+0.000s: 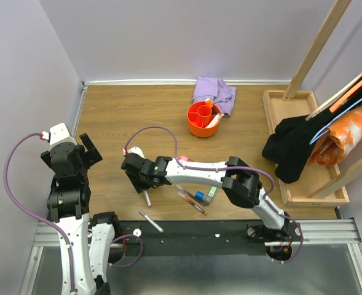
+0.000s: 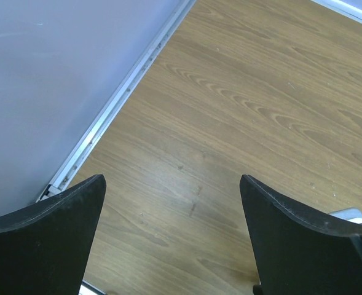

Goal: Sort the stationery into containers
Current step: Pick up the pen from the center of the board.

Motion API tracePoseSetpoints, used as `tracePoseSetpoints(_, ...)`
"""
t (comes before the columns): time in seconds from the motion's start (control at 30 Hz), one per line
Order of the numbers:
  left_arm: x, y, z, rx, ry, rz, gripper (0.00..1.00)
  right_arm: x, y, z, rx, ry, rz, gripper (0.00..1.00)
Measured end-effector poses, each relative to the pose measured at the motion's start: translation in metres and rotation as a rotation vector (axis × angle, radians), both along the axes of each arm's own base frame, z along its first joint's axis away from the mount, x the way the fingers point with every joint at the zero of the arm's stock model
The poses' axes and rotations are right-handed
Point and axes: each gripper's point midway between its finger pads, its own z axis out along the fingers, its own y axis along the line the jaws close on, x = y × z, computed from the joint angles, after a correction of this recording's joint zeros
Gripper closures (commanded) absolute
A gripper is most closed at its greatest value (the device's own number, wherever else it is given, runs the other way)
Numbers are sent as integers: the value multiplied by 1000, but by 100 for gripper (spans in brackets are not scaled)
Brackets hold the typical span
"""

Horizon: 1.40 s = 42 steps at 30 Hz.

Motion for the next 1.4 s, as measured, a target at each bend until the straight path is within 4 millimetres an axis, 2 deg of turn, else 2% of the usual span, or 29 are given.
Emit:
tracePoseSetpoints(0.3,-1,-7,-5,-37,10,-19,1,-9,4,0,1,-2,6,50)
tracePoseSetpoints(0.5,-1,-10,4,-51,-11,-32,1,-6,2,-25,-46,-4,-9,52)
tracePoseSetpoints(0.6,-1,-11,8,-54,-24,-36,1,-3,9,-25,-35,-16,-13,61)
tracePoseSetpoints(0.67,-1,-11,9,-56,-26,-36,1,0,10,-27,-39,-28,-16,73)
tracePoseSetpoints(0.7,-1,-11,9,-57,-26,-36,1,1,10,-28,-42,-38,-14,81)
tracePoseSetpoints(0.73,0,-12,10,-57,-27,-37,1,2,9,-28,-47,-45,-13,99)
tracePoseSetpoints(0.87,1,-12,12,-59,-30,-43,1,4,3,-29,-62,-94,-4,100)
tracePoseSetpoints(1.03,3,-14,11,-63,-24,-55,2,5,-16,-22,-111,-152,46,99)
tracePoseSetpoints(1.13,7,-20,10,-70,-21,-95,7,20,-14,9,-75,-227,65,100)
tracePoseSetpoints(1.17,10,-25,10,-76,-21,-125,7,31,-12,33,-35,-274,56,100)
tracePoseSetpoints(1.2,14,-29,10,-81,-24,-157,7,35,-11,42,-21,-296,55,100)
tracePoseSetpoints(1.23,19,-36,7,-93,-23,-202,1,48,-9,72,34,-346,39,99)
tracePoseSetpoints(1.3,31,-51,0,-123,-13,-296,1,76,-13,133,138,-438,-5,99)
tracePoseSetpoints(1.33,35,-58,-5,-144,-2,-336,1,92,-20,161,185,-475,-38,99)
tracePoseSetpoints(1.4,47,-72,-14,-190,24,-417,1,137,-46,218,276,-560,-136,99)
